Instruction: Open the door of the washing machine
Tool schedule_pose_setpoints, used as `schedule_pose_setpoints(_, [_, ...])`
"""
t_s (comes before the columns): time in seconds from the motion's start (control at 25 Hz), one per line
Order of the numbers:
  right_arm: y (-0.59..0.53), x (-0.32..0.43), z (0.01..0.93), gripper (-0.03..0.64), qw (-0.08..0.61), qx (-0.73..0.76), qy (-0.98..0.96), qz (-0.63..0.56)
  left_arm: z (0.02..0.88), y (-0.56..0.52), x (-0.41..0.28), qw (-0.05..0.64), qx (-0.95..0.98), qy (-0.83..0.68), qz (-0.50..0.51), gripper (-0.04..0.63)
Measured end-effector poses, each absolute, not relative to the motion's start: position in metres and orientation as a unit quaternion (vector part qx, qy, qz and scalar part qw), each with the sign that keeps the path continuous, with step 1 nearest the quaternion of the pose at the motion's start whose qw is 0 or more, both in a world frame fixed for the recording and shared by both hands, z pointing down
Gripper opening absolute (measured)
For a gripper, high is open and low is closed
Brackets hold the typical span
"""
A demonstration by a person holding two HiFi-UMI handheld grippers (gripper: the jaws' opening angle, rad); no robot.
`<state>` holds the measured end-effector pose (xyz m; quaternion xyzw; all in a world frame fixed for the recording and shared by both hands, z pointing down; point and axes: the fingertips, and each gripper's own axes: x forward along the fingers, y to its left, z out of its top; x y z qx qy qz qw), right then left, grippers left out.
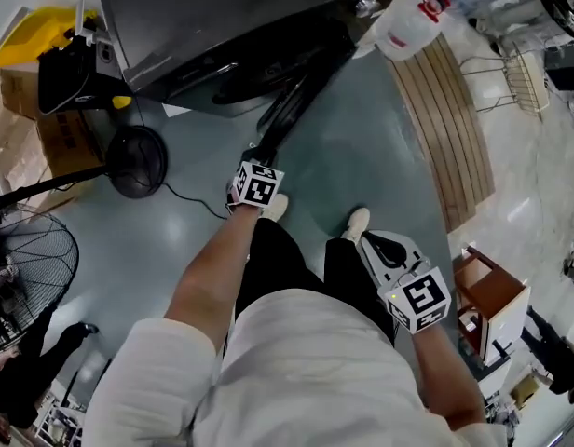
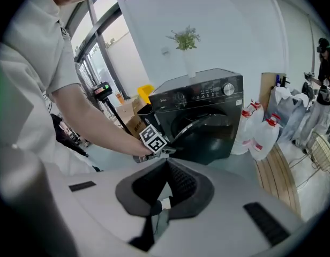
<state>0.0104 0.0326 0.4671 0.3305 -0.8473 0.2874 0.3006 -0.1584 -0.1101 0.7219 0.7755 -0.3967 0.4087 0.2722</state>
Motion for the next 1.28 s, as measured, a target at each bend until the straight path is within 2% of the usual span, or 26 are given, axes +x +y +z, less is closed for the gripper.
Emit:
schedule_pose_setpoints(0.52, [0.057, 0.103, 0.473, 0.009, 0.306, 0.269, -0.866, 0.290, 0.727, -0.061, -0.060, 0.332, 0.731, -0.455, 0.384, 0.084])
schedule_pose_setpoints(1.28, [0.085, 0.221, 0.485, 0.009, 0.308, 0.265, -0.864, 0.297, 0.731, -0.037, 0.104, 0.425, 0.679, -0.500, 0.329, 0.099])
